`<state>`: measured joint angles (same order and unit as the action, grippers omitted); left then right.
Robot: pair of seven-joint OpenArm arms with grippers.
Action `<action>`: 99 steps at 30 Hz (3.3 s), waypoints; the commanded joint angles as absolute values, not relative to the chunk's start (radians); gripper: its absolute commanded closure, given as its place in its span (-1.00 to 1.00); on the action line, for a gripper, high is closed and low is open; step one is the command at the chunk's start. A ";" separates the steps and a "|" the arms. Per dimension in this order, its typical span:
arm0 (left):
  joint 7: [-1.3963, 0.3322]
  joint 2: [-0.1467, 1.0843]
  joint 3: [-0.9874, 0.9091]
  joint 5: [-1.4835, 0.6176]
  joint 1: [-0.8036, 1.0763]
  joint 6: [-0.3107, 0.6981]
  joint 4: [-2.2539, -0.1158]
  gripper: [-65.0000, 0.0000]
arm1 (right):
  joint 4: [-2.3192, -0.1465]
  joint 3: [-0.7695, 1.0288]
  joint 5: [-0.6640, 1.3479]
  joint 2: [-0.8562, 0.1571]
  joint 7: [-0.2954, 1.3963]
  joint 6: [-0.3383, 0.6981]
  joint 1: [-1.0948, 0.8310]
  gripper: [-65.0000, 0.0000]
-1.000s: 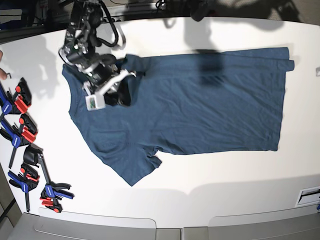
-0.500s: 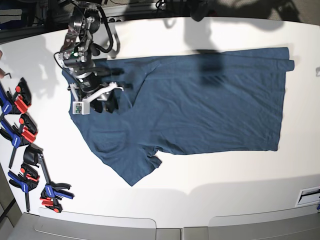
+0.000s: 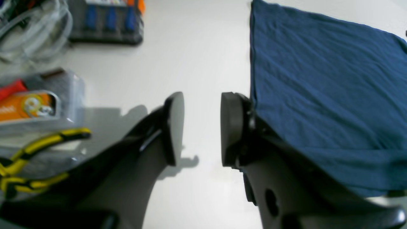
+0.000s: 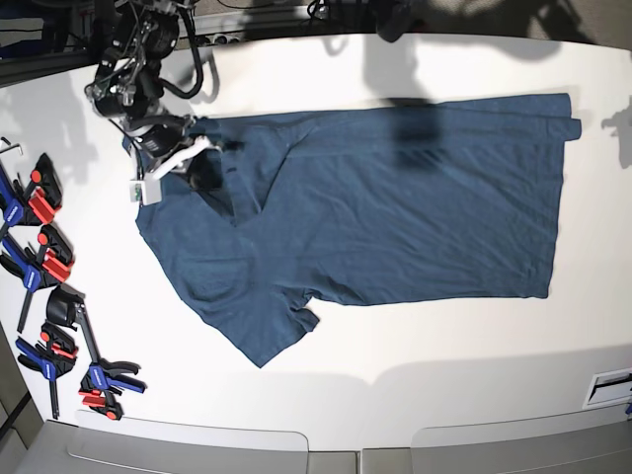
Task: Fold the T-shirt properly
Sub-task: 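Grasp the hem corner with the left gripper while right holds, then lift both grippers and fold the shirt in half along its length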
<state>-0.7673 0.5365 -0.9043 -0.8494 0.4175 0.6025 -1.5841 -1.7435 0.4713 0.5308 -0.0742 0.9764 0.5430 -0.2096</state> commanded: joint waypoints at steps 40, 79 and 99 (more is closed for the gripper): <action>-0.821 0.529 -0.494 -0.736 0.418 0.620 -1.597 1.00 | -1.414 0.471 0.554 -0.266 1.063 0.517 0.007 1.00; -0.786 0.532 -0.508 -0.543 0.590 0.484 -1.431 1.00 | -1.573 0.471 0.558 -0.260 1.045 0.521 -0.420 1.00; -0.790 0.533 -0.564 -0.630 0.648 0.520 -1.449 1.00 | -1.754 0.471 0.562 -0.261 1.048 0.515 -0.565 1.00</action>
